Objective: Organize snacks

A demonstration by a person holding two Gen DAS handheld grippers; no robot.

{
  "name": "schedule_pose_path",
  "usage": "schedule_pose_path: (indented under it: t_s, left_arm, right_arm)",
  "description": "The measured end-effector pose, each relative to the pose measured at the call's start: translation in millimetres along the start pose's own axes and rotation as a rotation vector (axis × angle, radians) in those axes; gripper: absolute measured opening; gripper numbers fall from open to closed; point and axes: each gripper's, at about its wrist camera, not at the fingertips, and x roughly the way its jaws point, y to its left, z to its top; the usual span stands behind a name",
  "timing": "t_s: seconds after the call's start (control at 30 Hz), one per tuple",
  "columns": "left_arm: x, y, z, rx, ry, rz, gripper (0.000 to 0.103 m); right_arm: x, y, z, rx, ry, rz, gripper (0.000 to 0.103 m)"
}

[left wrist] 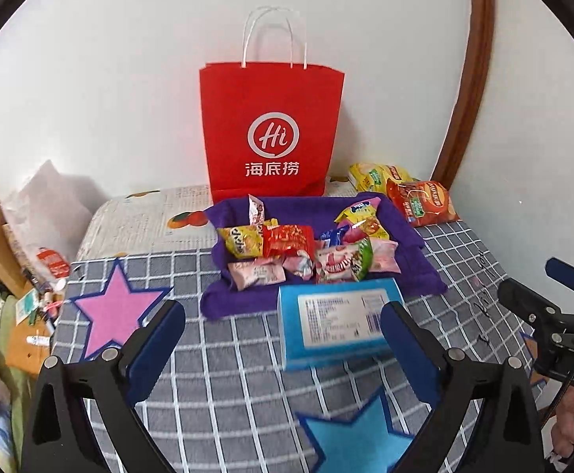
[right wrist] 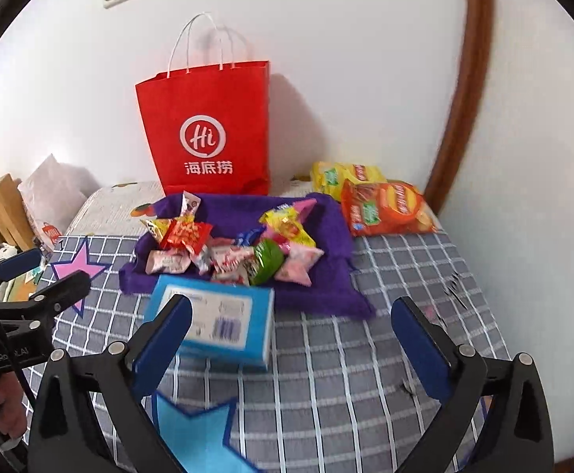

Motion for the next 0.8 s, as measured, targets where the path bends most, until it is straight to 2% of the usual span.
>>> schedule_pose_path:
  t_s: [0.4,0.57,0.8]
  left_arm:
    - [-83,-25,-43,0.0,-0.085,0.009,0.1]
    - [-96,-30,-49,0.006,-0.099,0.009,0.1]
    - [-104,-29,-57,0.001,-0.099,0.017,0.1]
  right_arm:
    - [-86,-7,-62,0.036,-0.039,0.018,0.1]
    - [-107,-11,-73,0.038,-0.06,0.031,0.101]
    - [-113,-9,-81,0.04,-0.067,0.033,0.101]
